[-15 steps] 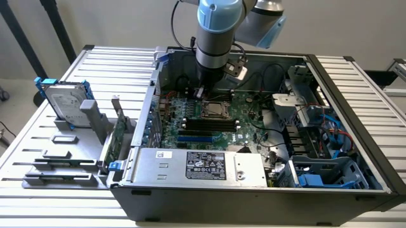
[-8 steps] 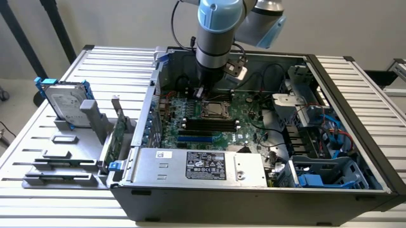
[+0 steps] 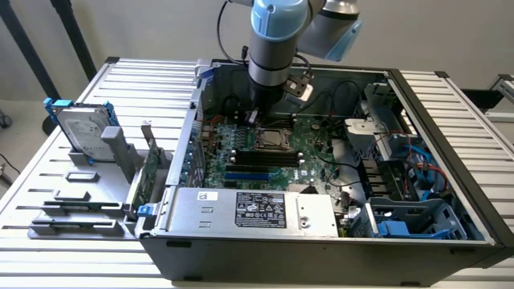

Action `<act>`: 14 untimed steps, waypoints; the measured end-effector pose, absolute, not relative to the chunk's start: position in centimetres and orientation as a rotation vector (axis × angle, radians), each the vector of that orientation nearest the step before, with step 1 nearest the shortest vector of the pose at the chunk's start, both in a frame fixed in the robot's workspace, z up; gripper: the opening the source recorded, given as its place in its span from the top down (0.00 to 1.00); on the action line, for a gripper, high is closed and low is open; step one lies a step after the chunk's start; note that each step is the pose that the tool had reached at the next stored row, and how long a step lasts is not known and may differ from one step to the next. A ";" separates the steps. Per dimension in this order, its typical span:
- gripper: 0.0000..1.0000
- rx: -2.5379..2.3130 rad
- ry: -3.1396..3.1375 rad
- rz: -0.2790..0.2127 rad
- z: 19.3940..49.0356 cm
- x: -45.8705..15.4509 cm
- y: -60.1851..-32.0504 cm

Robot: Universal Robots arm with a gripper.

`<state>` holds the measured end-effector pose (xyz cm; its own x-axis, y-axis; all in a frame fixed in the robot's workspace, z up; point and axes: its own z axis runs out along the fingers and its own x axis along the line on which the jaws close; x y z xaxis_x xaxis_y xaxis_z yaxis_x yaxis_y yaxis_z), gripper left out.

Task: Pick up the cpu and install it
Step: 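Install the first cpu locking lever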

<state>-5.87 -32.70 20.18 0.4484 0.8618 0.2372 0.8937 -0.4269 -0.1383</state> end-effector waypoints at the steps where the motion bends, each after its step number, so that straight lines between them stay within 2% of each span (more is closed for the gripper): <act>1: 0.89 -2.458 -1.521 -0.190 20.2 -5.8 -32.7; 14: 0.89 -2.457 -1.520 -0.187 20.1 -5.0 -32.7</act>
